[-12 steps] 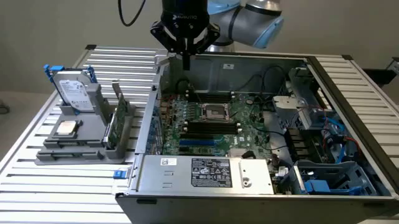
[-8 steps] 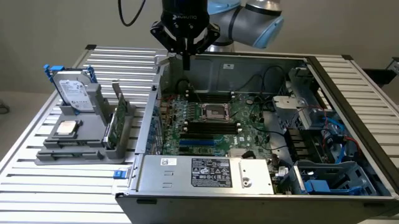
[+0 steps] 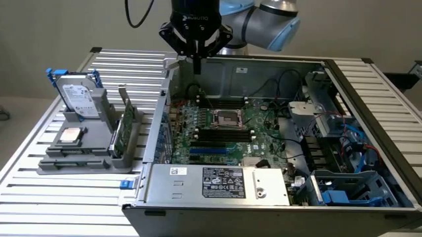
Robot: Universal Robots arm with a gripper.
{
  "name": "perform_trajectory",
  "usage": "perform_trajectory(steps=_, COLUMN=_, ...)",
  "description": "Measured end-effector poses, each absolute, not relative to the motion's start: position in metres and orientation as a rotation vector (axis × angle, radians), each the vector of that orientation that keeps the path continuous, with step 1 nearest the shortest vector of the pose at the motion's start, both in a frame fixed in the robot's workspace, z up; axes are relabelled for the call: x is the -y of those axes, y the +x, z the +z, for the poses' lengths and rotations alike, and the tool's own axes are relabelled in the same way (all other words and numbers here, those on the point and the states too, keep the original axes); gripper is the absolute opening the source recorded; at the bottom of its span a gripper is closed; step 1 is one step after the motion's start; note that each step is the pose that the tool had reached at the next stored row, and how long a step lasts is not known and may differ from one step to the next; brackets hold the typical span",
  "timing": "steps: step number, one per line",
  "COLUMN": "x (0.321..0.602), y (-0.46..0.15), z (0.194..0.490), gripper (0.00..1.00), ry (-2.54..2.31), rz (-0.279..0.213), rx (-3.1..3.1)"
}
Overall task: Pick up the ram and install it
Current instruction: 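Reach for the ram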
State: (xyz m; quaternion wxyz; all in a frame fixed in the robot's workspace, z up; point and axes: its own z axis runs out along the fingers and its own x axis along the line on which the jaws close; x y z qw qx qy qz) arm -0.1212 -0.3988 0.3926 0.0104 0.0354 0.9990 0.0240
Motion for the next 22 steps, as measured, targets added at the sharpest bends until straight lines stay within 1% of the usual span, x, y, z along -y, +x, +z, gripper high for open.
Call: perform_trajectory(steps=22, x=0.401, y=-0.197, z=0.384, gripper=0.11, ry=0.114, rz=0.066, rx=-3.171)
